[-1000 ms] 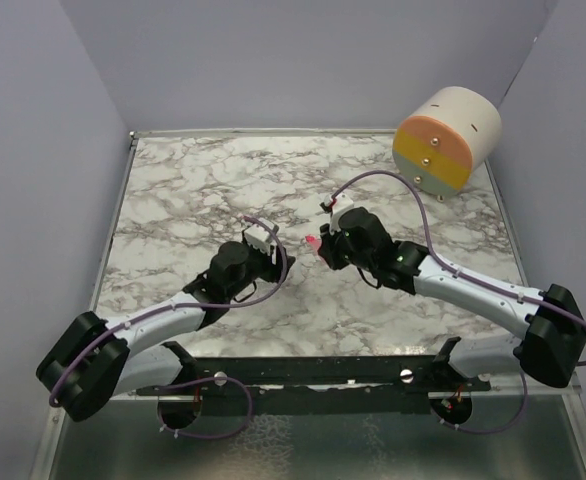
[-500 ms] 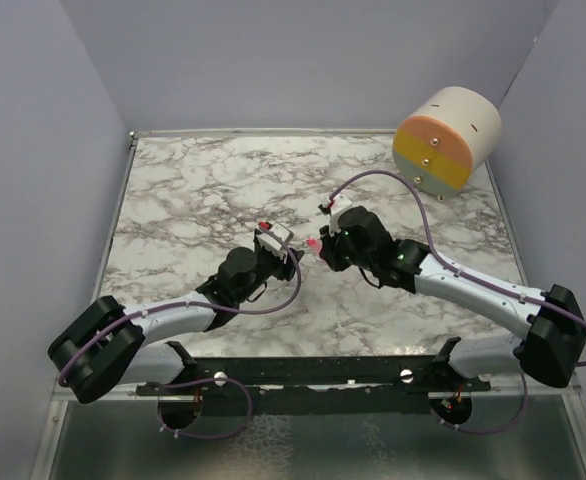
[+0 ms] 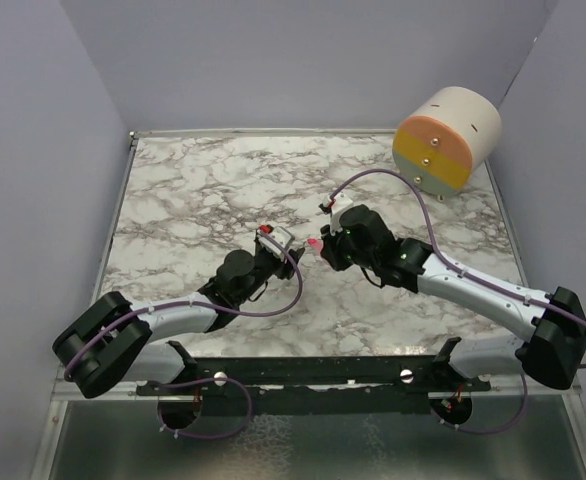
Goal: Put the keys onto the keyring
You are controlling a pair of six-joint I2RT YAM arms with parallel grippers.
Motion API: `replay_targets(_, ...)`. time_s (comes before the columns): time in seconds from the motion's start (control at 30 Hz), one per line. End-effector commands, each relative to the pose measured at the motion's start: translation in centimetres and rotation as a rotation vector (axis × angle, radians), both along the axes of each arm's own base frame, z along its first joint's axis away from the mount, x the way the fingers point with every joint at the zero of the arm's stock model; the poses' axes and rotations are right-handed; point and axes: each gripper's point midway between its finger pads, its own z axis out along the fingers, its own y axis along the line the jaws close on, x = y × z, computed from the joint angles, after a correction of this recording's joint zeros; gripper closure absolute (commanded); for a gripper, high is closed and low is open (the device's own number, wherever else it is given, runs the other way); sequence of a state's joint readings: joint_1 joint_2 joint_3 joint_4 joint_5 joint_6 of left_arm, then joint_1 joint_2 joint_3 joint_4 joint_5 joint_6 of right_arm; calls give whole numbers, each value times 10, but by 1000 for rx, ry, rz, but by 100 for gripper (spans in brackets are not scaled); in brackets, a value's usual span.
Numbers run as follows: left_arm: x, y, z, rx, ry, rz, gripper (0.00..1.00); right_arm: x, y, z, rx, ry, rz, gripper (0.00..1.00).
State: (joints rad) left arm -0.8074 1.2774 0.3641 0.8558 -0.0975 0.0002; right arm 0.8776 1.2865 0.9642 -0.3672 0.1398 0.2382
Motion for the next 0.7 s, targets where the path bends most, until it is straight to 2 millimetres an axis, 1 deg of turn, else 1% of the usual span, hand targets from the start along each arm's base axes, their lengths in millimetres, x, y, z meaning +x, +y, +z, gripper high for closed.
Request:
replay_targets(0.0, -2, -4, 9, -26, -36, -18, 42, -3, 7, 19, 39, -21, 29, 87)
replay_targets(0.13, 0, -2, 9, -19, -41, -4, 43, -4, 7, 19, 40, -20, 33, 88)
replay_targets(0.37, 2, -12, 3, -15, -34, -36, 43, -7, 7, 20, 49, -14, 41, 88)
replay_targets(0.5, 1, -10, 1, -28, -43, -35, 43, -8, 7, 22, 67, -18, 41, 88)
replay_targets(0.67, -1, -6, 6, -47, -62, -27, 43, -11, 8, 23, 81, -17, 53, 88)
